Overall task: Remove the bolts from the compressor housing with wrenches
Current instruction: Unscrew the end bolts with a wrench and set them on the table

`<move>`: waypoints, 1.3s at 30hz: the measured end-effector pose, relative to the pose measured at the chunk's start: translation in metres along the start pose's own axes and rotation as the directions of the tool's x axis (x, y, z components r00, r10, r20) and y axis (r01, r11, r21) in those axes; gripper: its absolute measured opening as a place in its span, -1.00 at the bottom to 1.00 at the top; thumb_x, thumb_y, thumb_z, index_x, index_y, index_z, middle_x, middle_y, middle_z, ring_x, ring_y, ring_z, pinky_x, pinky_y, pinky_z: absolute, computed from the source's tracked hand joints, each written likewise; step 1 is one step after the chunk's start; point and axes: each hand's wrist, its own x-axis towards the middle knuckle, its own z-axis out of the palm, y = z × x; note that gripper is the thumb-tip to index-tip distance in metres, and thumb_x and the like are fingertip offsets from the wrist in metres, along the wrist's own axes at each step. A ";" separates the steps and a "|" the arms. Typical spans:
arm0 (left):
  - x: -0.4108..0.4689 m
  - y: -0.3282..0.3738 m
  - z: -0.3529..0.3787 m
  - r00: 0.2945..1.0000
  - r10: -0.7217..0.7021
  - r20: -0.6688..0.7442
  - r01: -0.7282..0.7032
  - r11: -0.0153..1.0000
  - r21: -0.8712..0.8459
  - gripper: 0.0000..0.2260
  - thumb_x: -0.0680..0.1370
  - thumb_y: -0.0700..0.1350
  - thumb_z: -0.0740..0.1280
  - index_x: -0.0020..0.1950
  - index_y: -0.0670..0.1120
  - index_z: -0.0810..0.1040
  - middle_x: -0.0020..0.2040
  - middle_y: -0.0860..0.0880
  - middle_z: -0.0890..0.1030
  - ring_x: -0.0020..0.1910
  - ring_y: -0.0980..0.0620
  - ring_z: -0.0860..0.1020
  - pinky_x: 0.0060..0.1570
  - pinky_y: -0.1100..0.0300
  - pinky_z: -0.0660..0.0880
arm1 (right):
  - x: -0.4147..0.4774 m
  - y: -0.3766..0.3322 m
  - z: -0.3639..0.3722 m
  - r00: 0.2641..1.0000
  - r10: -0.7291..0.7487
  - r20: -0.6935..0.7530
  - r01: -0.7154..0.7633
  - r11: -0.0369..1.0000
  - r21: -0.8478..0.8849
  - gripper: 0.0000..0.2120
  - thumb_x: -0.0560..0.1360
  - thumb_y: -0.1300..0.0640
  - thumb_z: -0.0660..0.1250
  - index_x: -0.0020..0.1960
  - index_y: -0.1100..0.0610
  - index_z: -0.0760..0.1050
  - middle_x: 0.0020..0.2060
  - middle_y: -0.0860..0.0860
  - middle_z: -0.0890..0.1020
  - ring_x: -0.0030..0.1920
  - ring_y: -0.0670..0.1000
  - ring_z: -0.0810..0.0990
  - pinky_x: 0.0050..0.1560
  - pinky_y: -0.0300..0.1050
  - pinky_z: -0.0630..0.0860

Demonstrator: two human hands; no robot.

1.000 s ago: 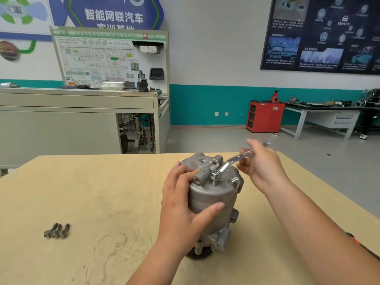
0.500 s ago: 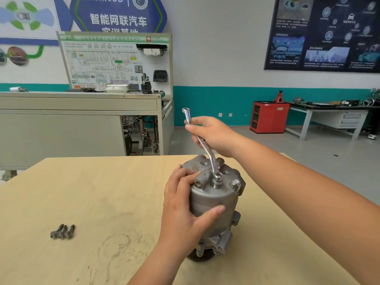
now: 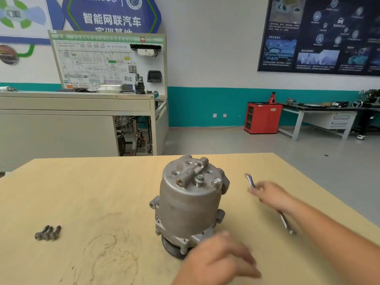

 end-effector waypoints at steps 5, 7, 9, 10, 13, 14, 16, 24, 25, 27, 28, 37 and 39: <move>-0.017 -0.029 0.064 0.854 -0.125 0.505 0.220 0.966 -0.133 -0.60 0.67 0.05 0.07 0.49 -0.02 0.28 0.56 0.07 0.13 0.52 0.14 0.10 0.40 0.26 0.11 | -0.016 0.049 0.061 0.988 0.025 -0.153 -0.055 0.980 -0.190 -0.76 0.57 0.00 0.15 0.14 0.05 0.48 -0.05 0.02 0.64 -0.01 0.07 0.58 -0.20 -0.16 0.37; -0.022 -0.035 0.098 0.862 -0.204 0.463 0.215 0.976 0.030 -0.61 0.69 -0.15 0.00 0.50 -0.20 0.25 0.54 -0.10 0.20 0.52 -0.03 0.14 0.41 0.14 0.13 | -0.016 0.045 0.068 0.981 0.013 -0.195 -0.057 0.973 -0.223 -0.76 0.56 0.01 0.14 0.18 0.02 0.46 0.00 0.05 0.59 -0.02 0.09 0.59 -0.21 -0.15 0.38; 0.001 -0.023 0.111 0.753 -0.410 0.514 0.431 0.898 0.085 -0.62 0.65 -0.21 0.01 0.43 -0.13 0.41 0.47 -0.09 0.36 0.48 -0.03 0.25 0.37 0.20 0.20 | -0.015 0.040 0.072 0.979 0.024 -0.200 -0.076 0.965 -0.253 -0.73 0.57 -0.01 0.13 0.21 0.01 0.44 0.07 0.07 0.47 -0.01 0.10 0.58 -0.14 -0.15 0.43; 0.004 -0.020 0.114 0.712 -0.468 0.523 0.487 0.866 0.111 -0.62 0.67 -0.19 0.00 0.48 -0.12 0.34 0.52 -0.07 0.27 0.51 -0.01 0.17 0.42 0.18 0.13 | -0.015 0.038 0.072 0.982 0.034 -0.186 -0.083 0.962 -0.262 -0.72 0.57 -0.03 0.13 0.24 0.01 0.42 0.10 0.07 0.42 0.01 0.10 0.58 -0.11 -0.15 0.44; 0.001 -0.022 0.094 0.808 -0.334 0.486 0.348 0.935 0.064 -0.63 0.66 -0.11 0.13 0.48 -0.07 0.33 0.49 0.12 0.29 0.48 0.15 0.20 0.40 0.28 0.12 | -0.022 0.021 0.060 0.988 0.014 -0.153 -0.045 0.978 -0.202 -0.64 0.56 -0.06 0.18 0.31 0.01 0.34 0.23 0.05 0.35 0.09 0.04 0.54 -0.02 -0.16 0.42; 0.002 -0.015 0.079 0.824 -0.229 0.518 0.270 0.963 -0.004 -0.66 0.63 -0.06 0.21 0.41 0.01 0.43 0.38 0.25 0.41 0.36 0.27 0.33 0.27 0.42 0.23 | -0.025 0.010 0.053 0.980 -0.035 -0.195 0.019 0.996 -0.085 -0.65 0.55 -0.05 0.22 0.30 0.01 0.36 0.22 0.03 0.36 0.07 0.00 0.52 0.00 -0.16 0.42; 0.021 0.002 0.048 0.919 -0.175 0.354 0.173 0.984 0.037 -0.73 0.58 -0.04 0.29 0.28 0.02 0.56 0.20 0.22 0.57 0.13 0.28 0.53 0.02 0.50 0.34 | -0.037 -0.024 0.032 0.908 -0.206 -0.364 0.284 0.943 0.175 -0.80 0.52 0.06 0.30 0.13 -0.01 0.48 0.08 -0.02 0.47 -0.06 -0.10 0.49 0.00 -0.17 0.42; 0.057 0.018 -0.074 0.845 -0.500 -0.189 0.422 0.841 -0.337 -0.72 0.37 0.13 0.28 0.04 0.18 0.59 0.05 0.16 0.61 -0.01 0.21 0.59 -0.18 0.41 0.49 | -0.103 -0.135 -0.021 0.719 -0.637 -0.278 0.690 0.704 0.169 -0.80 0.37 -0.10 0.37 -0.01 -0.17 0.53 -0.06 -0.29 0.53 -0.01 -0.29 0.46 -0.03 -0.41 0.38; 0.057 0.019 -0.074 0.834 -0.539 -0.123 0.483 0.818 -0.312 -0.66 0.35 0.16 0.28 0.11 0.22 0.55 0.10 0.19 0.59 0.07 0.26 0.56 -0.10 0.42 0.49 | -0.104 -0.138 -0.019 0.725 -0.644 -0.242 0.683 0.716 0.142 -0.79 0.38 -0.01 0.40 0.01 -0.14 0.54 -0.06 -0.24 0.56 -0.01 -0.25 0.48 0.02 -0.27 0.45; 0.056 0.019 -0.069 0.840 -0.536 -0.080 0.511 0.832 -0.216 -0.55 0.28 0.25 0.23 0.18 0.32 0.45 0.13 0.27 0.53 0.16 0.35 0.48 0.06 0.38 0.49 | -0.104 -0.141 -0.017 0.738 -0.633 -0.234 0.670 0.729 0.143 -0.79 0.40 0.13 0.42 0.00 -0.10 0.56 -0.12 -0.16 0.63 -0.08 -0.18 0.54 0.01 -0.10 0.51; 0.056 0.020 -0.067 0.842 -0.534 -0.084 0.513 0.838 -0.186 -0.53 0.26 0.28 0.20 0.17 0.36 0.41 0.13 0.30 0.50 0.17 0.38 0.45 0.13 0.33 0.48 | -0.105 -0.142 -0.017 0.739 -0.629 -0.242 0.668 0.730 0.142 -0.79 0.40 0.15 0.42 -0.03 -0.09 0.57 -0.15 -0.15 0.64 -0.11 -0.17 0.56 -0.02 -0.08 0.52; 0.050 0.028 -0.077 0.879 -0.332 -0.341 0.206 0.911 -0.356 -0.57 0.41 0.02 0.31 0.29 0.08 0.48 0.23 0.14 0.48 0.33 0.02 0.46 0.26 0.23 0.41 | -0.143 -0.171 -0.030 0.615 -0.605 -0.506 0.785 0.413 0.462 -0.78 0.41 0.21 0.38 -0.04 -0.08 0.59 -0.19 -0.13 0.64 -0.24 -0.20 0.55 -0.29 -0.44 0.41; 0.043 0.017 -0.062 0.830 -0.370 -0.417 0.188 0.890 -0.416 -0.58 0.43 0.14 0.30 0.29 0.20 0.40 0.25 0.26 0.43 0.42 0.12 0.33 0.40 0.13 0.30 | -0.164 -0.188 -0.012 0.465 -0.747 -0.475 0.841 0.204 0.502 -0.81 0.41 0.35 0.25 -0.05 0.26 0.60 -0.31 0.11 0.66 -0.39 -0.31 0.36 -0.27 -0.63 0.33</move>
